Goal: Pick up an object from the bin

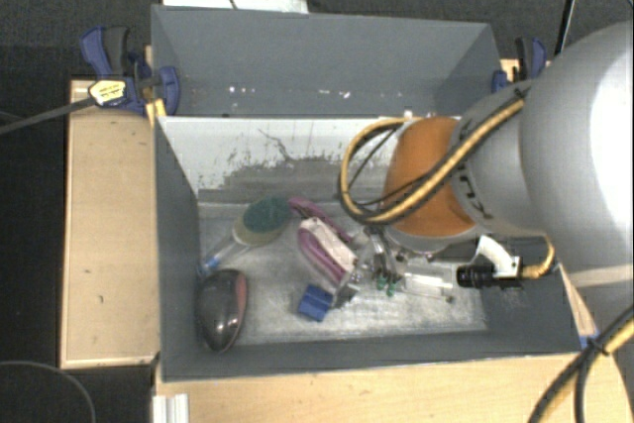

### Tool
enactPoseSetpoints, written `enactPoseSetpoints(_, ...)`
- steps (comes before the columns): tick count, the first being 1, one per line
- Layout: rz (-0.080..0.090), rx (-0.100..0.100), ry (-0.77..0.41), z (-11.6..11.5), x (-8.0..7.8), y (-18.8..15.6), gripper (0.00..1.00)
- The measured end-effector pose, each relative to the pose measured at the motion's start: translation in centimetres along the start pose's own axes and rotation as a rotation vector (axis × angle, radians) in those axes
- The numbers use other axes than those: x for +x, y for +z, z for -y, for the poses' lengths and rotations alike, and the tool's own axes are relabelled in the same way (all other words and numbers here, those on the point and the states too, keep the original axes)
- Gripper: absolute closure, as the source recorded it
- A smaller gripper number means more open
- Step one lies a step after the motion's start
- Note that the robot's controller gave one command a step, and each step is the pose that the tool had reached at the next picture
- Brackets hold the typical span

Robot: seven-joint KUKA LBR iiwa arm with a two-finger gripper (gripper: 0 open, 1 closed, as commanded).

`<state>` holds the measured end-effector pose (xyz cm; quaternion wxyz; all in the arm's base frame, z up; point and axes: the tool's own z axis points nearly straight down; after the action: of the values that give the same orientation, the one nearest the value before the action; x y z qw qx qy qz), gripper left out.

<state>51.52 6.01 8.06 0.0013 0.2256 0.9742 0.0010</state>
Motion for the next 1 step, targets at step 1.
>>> enactPoseSetpoints(1,0.011,-0.002,0.231,-2.86,2.09,0.67,0.0)
